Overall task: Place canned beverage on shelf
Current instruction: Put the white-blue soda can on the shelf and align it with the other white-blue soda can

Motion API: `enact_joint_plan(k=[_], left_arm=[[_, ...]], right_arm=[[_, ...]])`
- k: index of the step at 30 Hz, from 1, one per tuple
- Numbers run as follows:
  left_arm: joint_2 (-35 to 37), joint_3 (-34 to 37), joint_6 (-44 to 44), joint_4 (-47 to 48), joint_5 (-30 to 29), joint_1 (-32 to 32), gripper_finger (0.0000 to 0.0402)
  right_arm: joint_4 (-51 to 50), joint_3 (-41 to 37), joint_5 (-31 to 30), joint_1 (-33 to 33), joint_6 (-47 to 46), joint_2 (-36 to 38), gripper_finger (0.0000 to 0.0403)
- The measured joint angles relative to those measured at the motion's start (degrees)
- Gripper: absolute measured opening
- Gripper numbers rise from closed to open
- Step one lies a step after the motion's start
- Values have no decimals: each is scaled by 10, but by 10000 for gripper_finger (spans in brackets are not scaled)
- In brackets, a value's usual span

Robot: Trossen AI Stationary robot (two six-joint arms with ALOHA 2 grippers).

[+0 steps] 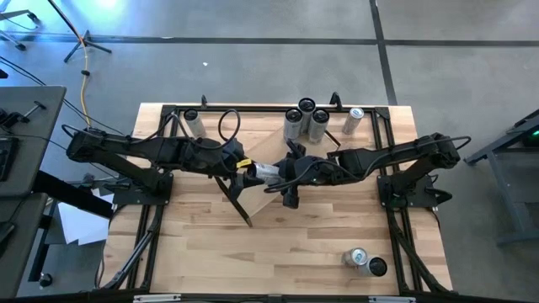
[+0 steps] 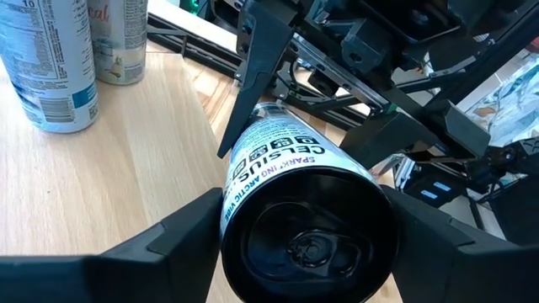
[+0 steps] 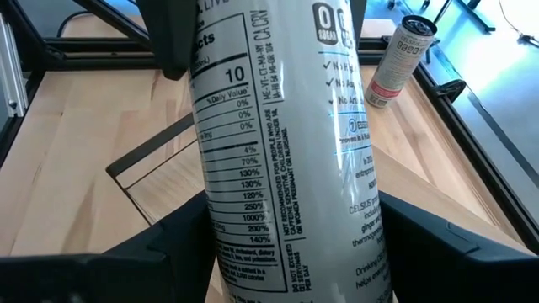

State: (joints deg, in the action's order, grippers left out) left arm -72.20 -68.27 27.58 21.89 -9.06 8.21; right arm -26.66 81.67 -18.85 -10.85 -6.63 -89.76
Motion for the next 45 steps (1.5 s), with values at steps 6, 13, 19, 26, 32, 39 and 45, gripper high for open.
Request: enact_joint_plan(k=[6,13,19,26,32,39,45], left_arm=[[0,0,-2,0,0,0,263],[0,0,-22,1,0,0,264],[0,0,-23,0,0,0,264],[1,0,6,-2,31,-5,283],[12,0,13,3,77,-13,349],[57,1,13,12,146,-27,387],[100,0,7,27,140,-26,386]], right_arm=[[0,0,0,0,0,0,262],[-1,0,0,0,0,0,262],[-1,0,1,0,0,0,262],[-3,0,5,-1,0,0,262],[-15,0,10,0,1,0,262],[-27,0,13,-1,5,2,262],[-86,-1,5,1,9,12,261]])
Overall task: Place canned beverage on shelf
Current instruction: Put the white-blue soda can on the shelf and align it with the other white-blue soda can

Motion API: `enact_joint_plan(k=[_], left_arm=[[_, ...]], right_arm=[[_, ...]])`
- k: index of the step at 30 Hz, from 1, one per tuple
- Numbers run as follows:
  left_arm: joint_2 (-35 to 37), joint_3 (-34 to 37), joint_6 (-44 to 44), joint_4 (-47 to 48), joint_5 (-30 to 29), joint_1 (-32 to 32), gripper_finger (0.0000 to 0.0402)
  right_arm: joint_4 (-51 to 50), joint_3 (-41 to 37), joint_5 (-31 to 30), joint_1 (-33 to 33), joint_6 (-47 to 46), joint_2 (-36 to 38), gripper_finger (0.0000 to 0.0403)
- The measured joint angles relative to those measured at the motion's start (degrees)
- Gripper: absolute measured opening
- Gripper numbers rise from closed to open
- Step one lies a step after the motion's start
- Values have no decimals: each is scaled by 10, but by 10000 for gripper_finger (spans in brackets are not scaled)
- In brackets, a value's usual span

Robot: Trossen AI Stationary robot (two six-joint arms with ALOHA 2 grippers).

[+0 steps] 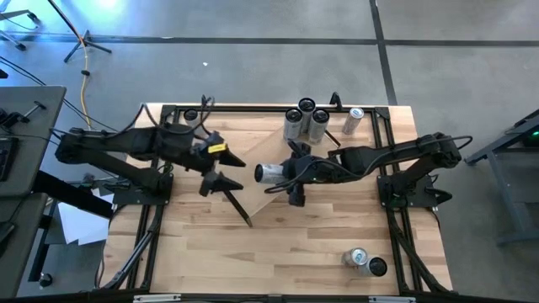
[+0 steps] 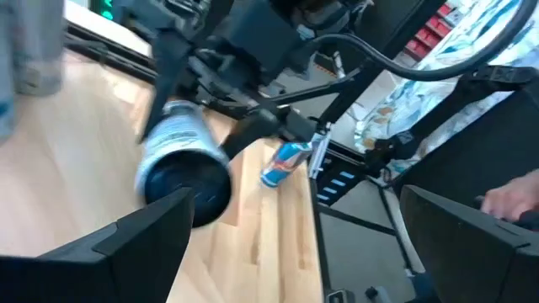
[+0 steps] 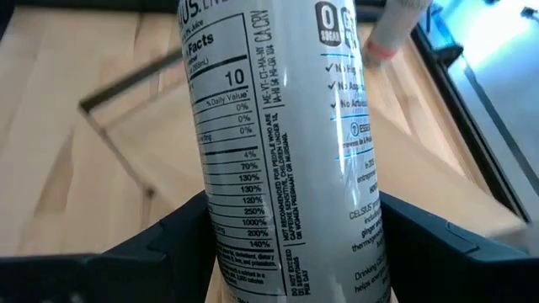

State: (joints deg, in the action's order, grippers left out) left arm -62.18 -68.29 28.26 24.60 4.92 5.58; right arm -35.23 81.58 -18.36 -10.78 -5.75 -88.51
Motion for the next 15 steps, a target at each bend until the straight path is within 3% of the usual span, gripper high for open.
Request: enact_joint_plan(k=[15], left_arm=[[16,0,-34,59,-61,1,387]], right_arm=[[-148,1,5,-3,-61,94,261]])
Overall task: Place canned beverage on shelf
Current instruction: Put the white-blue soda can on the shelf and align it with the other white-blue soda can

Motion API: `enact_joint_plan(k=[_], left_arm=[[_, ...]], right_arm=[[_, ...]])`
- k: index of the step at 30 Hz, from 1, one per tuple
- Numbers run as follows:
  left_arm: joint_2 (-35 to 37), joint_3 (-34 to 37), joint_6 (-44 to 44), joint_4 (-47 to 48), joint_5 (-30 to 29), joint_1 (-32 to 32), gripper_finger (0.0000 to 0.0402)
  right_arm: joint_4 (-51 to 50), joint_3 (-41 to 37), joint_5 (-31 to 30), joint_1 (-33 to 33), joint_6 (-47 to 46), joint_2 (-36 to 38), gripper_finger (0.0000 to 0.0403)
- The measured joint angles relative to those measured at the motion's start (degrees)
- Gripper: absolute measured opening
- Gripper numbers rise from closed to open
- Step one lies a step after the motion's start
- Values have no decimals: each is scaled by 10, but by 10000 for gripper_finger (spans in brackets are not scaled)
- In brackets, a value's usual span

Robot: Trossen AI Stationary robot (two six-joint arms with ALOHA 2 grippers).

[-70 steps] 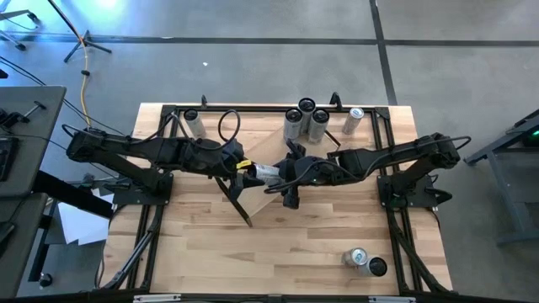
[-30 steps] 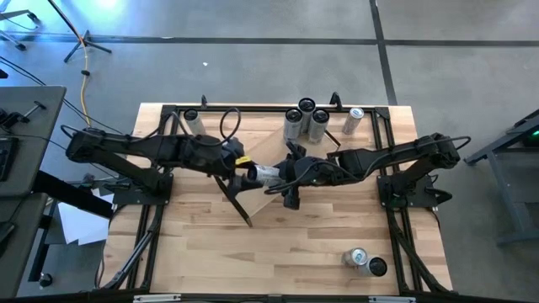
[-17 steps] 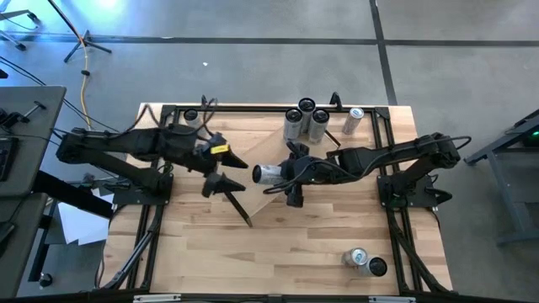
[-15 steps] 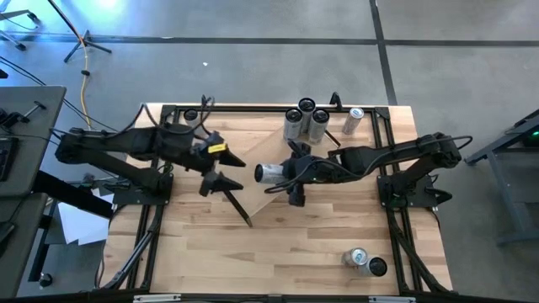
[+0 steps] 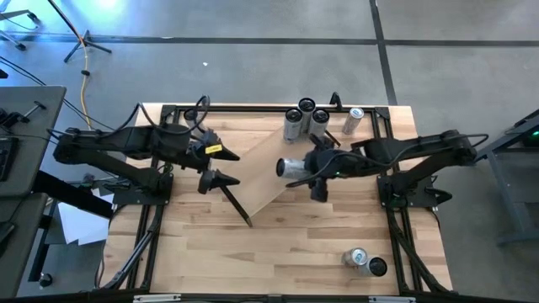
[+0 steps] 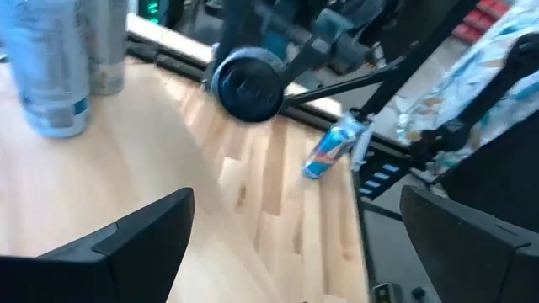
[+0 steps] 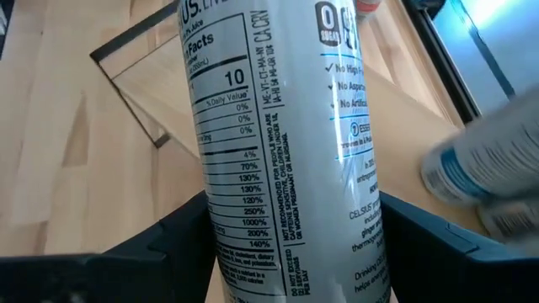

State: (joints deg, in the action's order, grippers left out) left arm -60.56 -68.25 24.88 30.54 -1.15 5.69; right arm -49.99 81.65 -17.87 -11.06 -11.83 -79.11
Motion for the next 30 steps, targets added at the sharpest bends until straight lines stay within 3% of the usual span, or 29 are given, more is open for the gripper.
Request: enact_joint_plan(k=[7,15,23,26,30], left_arm=[[0,0,4,0,-11,0,388],[0,0,4,0,-11,0,388],[0,0,6,-4,-13,0,388],[0,0,11,-4,-13,0,388],[0,0,16,-4,-14,0,388]], right_arm=[[-30,-10,-12,-18,-23,25,261],[69,-179,-11,-52,-145,126,261],[352,-328,-105,-90,-164,235,261],[501,-401,-157,-95,-162,248,261],[708,-488,-183,-96,-129,239,261]])
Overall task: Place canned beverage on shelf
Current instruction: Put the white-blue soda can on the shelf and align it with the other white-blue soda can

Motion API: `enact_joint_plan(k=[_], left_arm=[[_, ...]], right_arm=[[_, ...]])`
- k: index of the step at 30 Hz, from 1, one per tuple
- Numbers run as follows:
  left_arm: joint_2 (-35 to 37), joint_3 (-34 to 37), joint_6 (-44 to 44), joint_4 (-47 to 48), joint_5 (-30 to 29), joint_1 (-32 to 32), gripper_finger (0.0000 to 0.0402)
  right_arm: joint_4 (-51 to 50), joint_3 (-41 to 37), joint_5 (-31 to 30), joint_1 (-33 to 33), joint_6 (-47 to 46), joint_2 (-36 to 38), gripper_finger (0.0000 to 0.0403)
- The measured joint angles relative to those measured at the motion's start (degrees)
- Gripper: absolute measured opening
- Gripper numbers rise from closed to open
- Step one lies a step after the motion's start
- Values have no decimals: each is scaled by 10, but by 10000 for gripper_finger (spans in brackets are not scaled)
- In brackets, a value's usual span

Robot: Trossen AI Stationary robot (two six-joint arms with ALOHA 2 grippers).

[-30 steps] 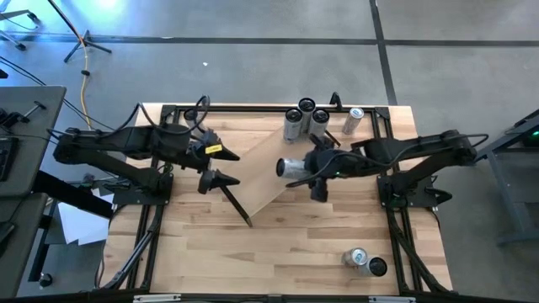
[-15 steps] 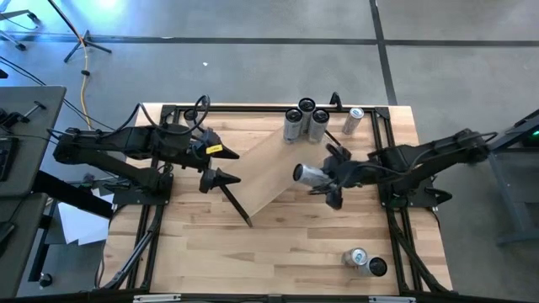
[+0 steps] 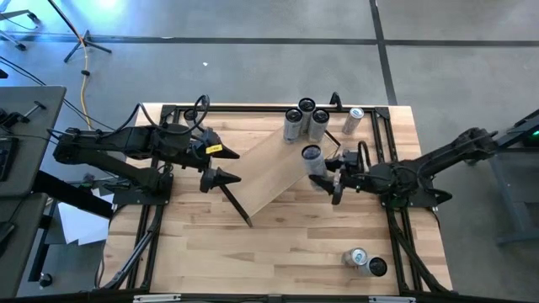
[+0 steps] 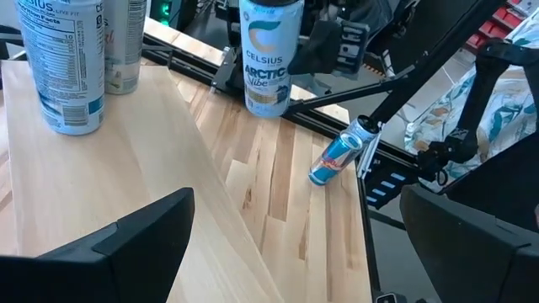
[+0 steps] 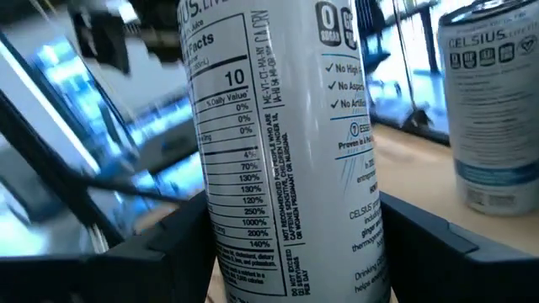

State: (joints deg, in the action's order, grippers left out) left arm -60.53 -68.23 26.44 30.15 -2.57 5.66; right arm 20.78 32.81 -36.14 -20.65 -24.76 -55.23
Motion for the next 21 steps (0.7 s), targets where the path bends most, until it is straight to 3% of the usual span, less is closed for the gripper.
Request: enact_joint_plan(k=[7,16,21], left_arm=[[0,0,0,0,-13,0,388],[0,0,5,0,-29,0,388],[0,0,5,0,-31,0,388]], right_arm=[[222,-61,-38,17,80,-39,261],[315,-63,-28,45,85,-130,261],[439,-63,-28,54,116,-209,261]])
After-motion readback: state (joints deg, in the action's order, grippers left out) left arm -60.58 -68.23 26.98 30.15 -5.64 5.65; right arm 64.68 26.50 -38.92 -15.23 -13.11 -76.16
